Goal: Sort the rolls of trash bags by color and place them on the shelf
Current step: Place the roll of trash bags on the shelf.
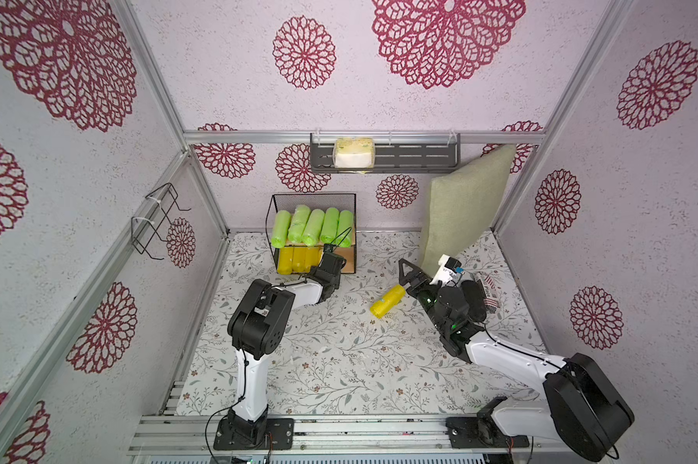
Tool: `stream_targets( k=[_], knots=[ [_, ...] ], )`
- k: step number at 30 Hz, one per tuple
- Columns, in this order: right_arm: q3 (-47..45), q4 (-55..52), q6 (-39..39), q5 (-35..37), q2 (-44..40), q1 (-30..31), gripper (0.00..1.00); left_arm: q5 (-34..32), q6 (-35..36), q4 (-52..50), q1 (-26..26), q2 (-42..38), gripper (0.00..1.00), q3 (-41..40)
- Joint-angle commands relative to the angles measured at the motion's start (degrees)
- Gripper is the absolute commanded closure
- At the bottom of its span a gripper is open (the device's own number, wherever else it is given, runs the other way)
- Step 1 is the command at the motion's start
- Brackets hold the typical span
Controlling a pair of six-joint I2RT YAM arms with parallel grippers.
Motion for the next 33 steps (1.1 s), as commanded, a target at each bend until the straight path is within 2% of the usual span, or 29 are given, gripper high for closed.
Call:
stream_targets(
  k=[1,4,7,12,14,18,21,27,33],
  knots=[
    [0.08,1.82,0.43,-0.87,0.1,-0.28,0.14,-0.88,-0.96,0.28,-0.7,-3.93,0.34,-1.33],
    [-0.01,1.72,0.44,-0.89,0.02,-0.28,0.14,-1.49,-1.51,-0.58,-1.11,-4.84,0.29,-2.51],
    [-0.15,1.75,0.51,-0.83,-0.08,-0.26,0.14,-1.04,-2.17,-1.14,-1.66,-9.17,0.26,-4.37],
    [-0.54,1.5,0.42,-0.51,-0.51,-0.29,0.14,2.98,-4.25,-1.93,-2.41,-14.4,0.25,-9.91],
    [-0.71,1.48,0.37,-0.36,-0.56,-0.28,0.14,5.56,-4.64,-1.49,-2.45,-16.2,0.29,-12.78],
    [-1.07,2.15,0.94,-0.64,0.12,-0.2,0.14,6.73,-4.04,-0.34,-2.2,-17.31,0.55,-16.29],
    [-1.07,3.12,1.94,-1.41,1.12,-0.2,0.14,6.3,-2.89,-0.24,-1.74,-14.9,0.66,-15.43],
    [-1.15,2.65,2.19,-1.73,0.92,-0.2,0.14,3.34,-1.7,0.84,-1.17,-9.81,0.75,-11.6],
    [-1.15,2.29,1.92,-1.63,0.56,-0.2,0.15,2.04,-0.49,4.19,0.02,-6.01,0.79,-7.86]
  ],
)
